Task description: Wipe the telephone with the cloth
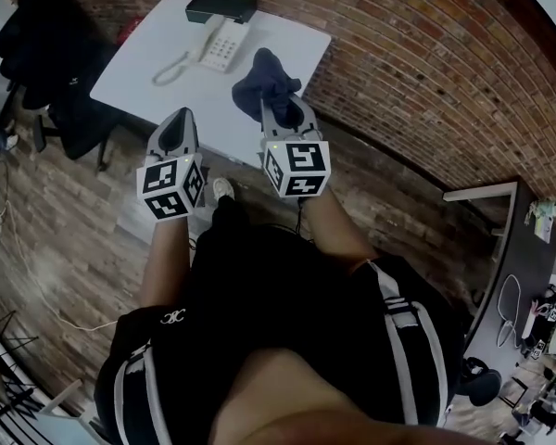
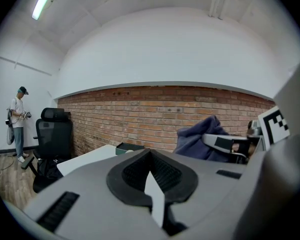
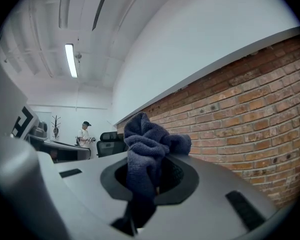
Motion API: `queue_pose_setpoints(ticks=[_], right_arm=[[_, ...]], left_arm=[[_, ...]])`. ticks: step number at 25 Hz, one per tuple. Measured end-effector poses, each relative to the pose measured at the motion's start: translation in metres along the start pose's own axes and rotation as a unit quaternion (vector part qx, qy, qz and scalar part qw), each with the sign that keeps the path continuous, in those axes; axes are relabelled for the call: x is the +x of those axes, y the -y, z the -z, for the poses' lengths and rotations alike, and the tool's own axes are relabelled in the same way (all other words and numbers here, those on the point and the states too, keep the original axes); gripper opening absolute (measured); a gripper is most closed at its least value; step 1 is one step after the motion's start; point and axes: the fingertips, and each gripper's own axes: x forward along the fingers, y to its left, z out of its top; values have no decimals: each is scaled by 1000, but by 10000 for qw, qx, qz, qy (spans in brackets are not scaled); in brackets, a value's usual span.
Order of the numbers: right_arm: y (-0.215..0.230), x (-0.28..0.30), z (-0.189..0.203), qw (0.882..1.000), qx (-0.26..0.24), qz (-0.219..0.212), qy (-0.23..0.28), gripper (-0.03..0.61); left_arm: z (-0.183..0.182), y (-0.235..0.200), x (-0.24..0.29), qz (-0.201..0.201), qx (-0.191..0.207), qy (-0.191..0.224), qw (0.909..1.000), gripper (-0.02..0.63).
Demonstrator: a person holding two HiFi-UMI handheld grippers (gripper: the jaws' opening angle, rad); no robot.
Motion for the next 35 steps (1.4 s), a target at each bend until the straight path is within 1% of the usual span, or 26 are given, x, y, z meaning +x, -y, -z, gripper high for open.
queue_pose_setpoints(ticks=[3, 8, 14, 19, 24, 28, 32, 35], right_arm=[[4, 24, 2, 10000, -30, 41, -56, 32], [7, 75, -4, 9997, -137, 144, -106, 32], [10, 148, -16, 9992, -48, 381, -87, 32], [7, 212, -14, 9987, -66, 480, -177, 32], [7, 283, 6, 9968, -130, 470, -626, 34], [12, 336, 25, 9943, -160, 397, -979, 34], [25, 385, 42, 9914, -140, 194, -1283, 34], [37, 423, 62, 9869, -232, 192, -1586, 34]], left_arm=[[-1, -13, 23, 97, -23, -16, 9999, -8], [-7, -46, 70, 232, -194, -50, 9995, -8], [-28, -93, 123, 421, -131, -57, 9990, -8], [-39, -137, 165, 561, -125, -84, 9983, -8], [-38, -176, 202, 783, -133, -161, 9967, -8], [-32, -203, 225, 842, -217, -289, 9958, -8], [-23, -210, 246, 874, -289, -441, 9948, -8], [-14, -212, 258, 889, -341, -559, 9939, -8]])
